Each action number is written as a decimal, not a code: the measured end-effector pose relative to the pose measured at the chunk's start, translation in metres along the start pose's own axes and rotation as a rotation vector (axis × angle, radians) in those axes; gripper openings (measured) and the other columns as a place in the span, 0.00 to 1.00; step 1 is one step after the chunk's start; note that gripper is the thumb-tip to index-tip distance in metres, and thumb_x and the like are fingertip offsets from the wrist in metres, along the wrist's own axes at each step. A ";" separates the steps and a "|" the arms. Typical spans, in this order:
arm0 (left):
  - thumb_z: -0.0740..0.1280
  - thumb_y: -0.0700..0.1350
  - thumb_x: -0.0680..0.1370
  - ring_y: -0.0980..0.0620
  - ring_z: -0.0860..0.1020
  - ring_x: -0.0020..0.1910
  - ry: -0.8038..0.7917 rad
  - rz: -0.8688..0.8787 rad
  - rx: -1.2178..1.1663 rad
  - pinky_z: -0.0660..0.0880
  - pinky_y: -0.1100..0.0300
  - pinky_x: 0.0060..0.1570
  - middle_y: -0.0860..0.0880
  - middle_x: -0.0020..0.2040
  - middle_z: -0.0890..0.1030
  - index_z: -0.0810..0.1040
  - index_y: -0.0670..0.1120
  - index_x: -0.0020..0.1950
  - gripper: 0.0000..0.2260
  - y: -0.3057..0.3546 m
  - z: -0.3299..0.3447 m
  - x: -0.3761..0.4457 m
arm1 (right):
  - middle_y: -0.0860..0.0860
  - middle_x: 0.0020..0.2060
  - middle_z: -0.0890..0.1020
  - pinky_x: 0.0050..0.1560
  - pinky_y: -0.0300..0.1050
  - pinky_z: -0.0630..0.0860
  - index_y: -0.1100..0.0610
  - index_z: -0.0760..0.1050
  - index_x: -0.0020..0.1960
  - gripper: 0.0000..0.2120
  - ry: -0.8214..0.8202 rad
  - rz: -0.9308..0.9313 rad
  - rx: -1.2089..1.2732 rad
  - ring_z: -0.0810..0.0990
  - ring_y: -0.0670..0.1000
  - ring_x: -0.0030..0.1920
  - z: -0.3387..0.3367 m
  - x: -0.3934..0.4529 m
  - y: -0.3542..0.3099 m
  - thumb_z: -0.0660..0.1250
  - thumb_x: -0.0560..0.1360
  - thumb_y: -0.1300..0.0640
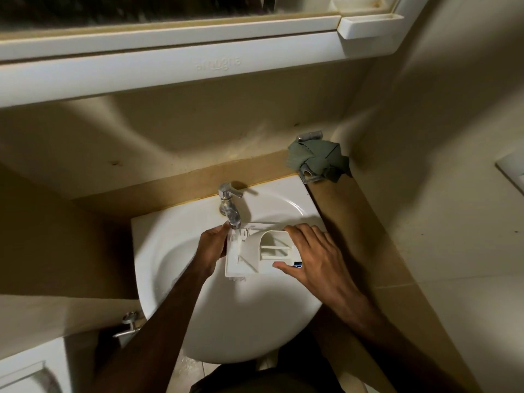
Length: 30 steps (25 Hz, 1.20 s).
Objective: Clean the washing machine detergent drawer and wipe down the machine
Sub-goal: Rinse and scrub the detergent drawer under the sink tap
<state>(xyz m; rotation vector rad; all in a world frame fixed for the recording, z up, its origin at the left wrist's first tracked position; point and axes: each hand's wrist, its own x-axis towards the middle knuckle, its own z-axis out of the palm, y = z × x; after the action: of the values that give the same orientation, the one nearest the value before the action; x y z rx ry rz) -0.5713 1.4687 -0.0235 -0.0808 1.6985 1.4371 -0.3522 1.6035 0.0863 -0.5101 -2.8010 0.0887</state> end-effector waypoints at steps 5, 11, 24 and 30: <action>0.66 0.43 0.83 0.47 0.80 0.44 0.021 0.145 0.076 0.78 0.51 0.49 0.47 0.44 0.85 0.86 0.46 0.48 0.10 -0.018 -0.002 -0.005 | 0.53 0.55 0.81 0.51 0.53 0.82 0.57 0.73 0.67 0.35 -0.033 0.073 0.040 0.81 0.57 0.53 0.000 0.004 0.002 0.75 0.71 0.34; 0.68 0.43 0.83 0.44 0.83 0.61 0.061 0.074 0.021 0.80 0.42 0.63 0.48 0.62 0.85 0.82 0.48 0.67 0.13 -0.023 -0.003 -0.011 | 0.55 0.56 0.82 0.50 0.53 0.83 0.59 0.75 0.65 0.37 -0.022 0.204 0.043 0.82 0.58 0.54 -0.001 0.008 -0.007 0.77 0.68 0.35; 0.75 0.47 0.76 0.49 0.80 0.40 0.279 0.254 0.369 0.77 0.52 0.43 0.55 0.36 0.83 0.80 0.51 0.36 0.10 -0.007 0.012 -0.003 | 0.46 0.50 0.83 0.53 0.51 0.81 0.51 0.73 0.63 0.36 -0.373 0.575 0.343 0.81 0.51 0.52 -0.038 0.034 -0.018 0.73 0.64 0.30; 0.78 0.47 0.73 0.51 0.80 0.36 0.228 0.140 0.287 0.74 0.56 0.41 0.56 0.28 0.82 0.81 0.47 0.40 0.08 -0.004 0.010 0.004 | 0.49 0.45 0.84 0.53 0.53 0.82 0.52 0.71 0.70 0.39 -0.314 0.618 0.384 0.83 0.54 0.50 -0.027 0.026 -0.035 0.73 0.66 0.33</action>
<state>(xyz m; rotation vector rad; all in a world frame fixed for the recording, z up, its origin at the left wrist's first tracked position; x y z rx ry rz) -0.5658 1.4774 -0.0283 0.0341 2.1190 1.3068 -0.3791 1.5800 0.1227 -1.3242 -2.6875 0.8784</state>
